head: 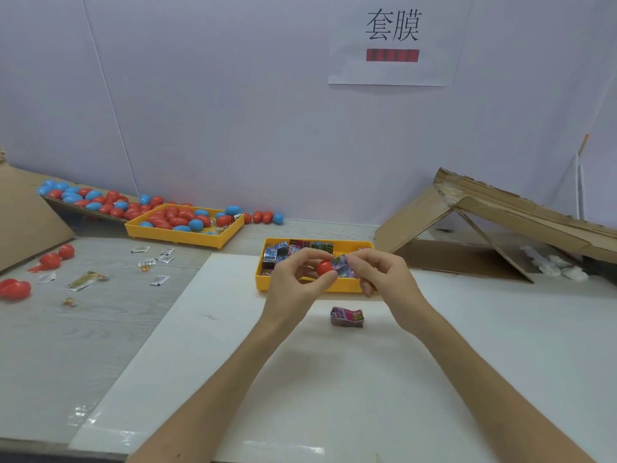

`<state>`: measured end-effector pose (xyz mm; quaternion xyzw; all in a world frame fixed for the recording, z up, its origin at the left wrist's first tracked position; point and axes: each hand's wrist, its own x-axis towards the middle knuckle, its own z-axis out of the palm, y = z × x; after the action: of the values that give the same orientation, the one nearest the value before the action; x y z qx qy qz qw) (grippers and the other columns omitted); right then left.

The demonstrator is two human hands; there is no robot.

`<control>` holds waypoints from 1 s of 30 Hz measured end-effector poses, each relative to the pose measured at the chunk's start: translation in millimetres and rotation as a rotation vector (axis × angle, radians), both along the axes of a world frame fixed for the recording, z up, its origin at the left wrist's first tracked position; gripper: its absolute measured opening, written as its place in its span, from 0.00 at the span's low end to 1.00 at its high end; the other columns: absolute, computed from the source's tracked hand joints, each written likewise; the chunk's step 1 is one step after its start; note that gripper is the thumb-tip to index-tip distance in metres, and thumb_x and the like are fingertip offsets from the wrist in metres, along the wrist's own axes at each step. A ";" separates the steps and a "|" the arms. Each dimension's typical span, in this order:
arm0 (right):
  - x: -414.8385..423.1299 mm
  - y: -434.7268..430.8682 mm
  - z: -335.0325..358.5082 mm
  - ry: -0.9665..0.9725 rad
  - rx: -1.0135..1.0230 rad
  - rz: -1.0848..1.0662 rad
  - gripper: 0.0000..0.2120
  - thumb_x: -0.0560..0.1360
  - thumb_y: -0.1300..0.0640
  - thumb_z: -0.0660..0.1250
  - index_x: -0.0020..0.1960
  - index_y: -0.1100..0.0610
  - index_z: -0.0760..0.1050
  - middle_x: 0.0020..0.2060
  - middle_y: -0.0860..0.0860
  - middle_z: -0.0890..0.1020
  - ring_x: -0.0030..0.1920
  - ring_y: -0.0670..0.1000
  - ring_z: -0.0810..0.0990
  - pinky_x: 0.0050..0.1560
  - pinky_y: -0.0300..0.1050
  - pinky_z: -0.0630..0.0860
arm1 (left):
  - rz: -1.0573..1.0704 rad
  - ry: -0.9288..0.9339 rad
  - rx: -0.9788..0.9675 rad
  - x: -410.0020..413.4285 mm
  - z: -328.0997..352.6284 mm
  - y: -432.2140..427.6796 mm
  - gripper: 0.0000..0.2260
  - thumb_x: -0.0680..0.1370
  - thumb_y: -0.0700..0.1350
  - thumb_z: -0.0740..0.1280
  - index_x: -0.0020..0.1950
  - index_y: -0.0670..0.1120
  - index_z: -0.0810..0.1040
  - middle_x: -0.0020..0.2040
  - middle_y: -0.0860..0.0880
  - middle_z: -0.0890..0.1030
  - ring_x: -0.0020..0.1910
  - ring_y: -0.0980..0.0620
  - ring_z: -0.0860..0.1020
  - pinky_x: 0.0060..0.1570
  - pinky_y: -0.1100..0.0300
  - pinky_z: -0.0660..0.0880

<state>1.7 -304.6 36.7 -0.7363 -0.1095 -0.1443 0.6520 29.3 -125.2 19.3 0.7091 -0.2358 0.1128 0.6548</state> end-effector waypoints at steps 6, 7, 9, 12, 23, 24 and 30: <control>2.7 -0.7 -3.7 0.086 0.049 0.025 0.04 0.77 0.59 0.71 0.45 0.56 0.84 0.27 0.45 0.74 0.28 0.47 0.67 0.31 0.39 0.69 | 0.016 -0.064 0.066 -1.4 -3.0 -1.8 0.13 0.73 0.43 0.77 0.51 0.59 0.81 0.45 0.58 0.83 0.43 0.58 0.81 0.44 0.62 0.80; 2.5 -0.9 -3.5 0.090 0.048 0.030 0.04 0.77 0.59 0.71 0.45 0.57 0.84 0.27 0.45 0.73 0.28 0.47 0.67 0.31 0.39 0.69 | 0.021 -0.066 0.069 -1.6 -2.9 -1.8 0.13 0.73 0.43 0.78 0.51 0.59 0.81 0.45 0.57 0.83 0.44 0.58 0.81 0.44 0.62 0.80; 2.6 -0.9 -3.6 0.091 0.040 0.034 0.04 0.77 0.59 0.71 0.46 0.57 0.84 0.26 0.45 0.73 0.28 0.47 0.68 0.31 0.39 0.69 | 0.026 -0.069 0.074 -2.0 -2.5 -1.6 0.14 0.73 0.43 0.78 0.51 0.59 0.80 0.45 0.58 0.82 0.44 0.58 0.81 0.45 0.62 0.81; 2.4 -0.5 -3.6 0.073 0.016 0.017 0.04 0.77 0.59 0.71 0.46 0.57 0.84 0.28 0.46 0.74 0.28 0.48 0.68 0.31 0.40 0.69 | 0.021 -0.066 0.073 -2.5 -1.7 -1.5 0.13 0.74 0.43 0.77 0.51 0.59 0.80 0.47 0.60 0.82 0.44 0.58 0.81 0.44 0.63 0.80; 5.1 -1.4 -7.8 -0.101 -0.170 -0.051 0.05 0.77 0.57 0.73 0.44 0.49 0.85 0.33 0.44 0.80 0.34 0.47 0.75 0.35 0.37 0.70 | -0.048 0.085 -0.063 -1.6 -1.2 -1.9 0.04 0.77 0.41 0.74 0.50 0.49 0.84 0.45 0.48 0.85 0.45 0.49 0.85 0.49 0.50 0.83; 5.6 -1.6 -8.6 -0.113 -0.184 -0.054 0.04 0.76 0.56 0.74 0.44 0.49 0.85 0.35 0.46 0.81 0.36 0.52 0.76 0.37 0.42 0.72 | -0.052 0.101 -0.074 -1.5 -0.8 -1.4 0.04 0.77 0.40 0.74 0.50 0.48 0.84 0.45 0.47 0.85 0.44 0.49 0.85 0.48 0.51 0.83; 6.2 -1.3 -9.1 -0.130 -0.121 -0.040 0.06 0.72 0.51 0.76 0.48 0.46 0.83 0.33 0.46 0.77 0.34 0.51 0.72 0.35 0.42 0.68 | -0.123 0.277 -0.234 -2.1 3.6 0.8 0.04 0.78 0.37 0.72 0.52 0.43 0.84 0.47 0.42 0.85 0.44 0.47 0.86 0.44 0.60 0.81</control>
<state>7.9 -305.9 27.6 -0.7654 -0.1454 -0.1977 0.5950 27.2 -124.4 22.9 0.6212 -0.1717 0.0005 0.7646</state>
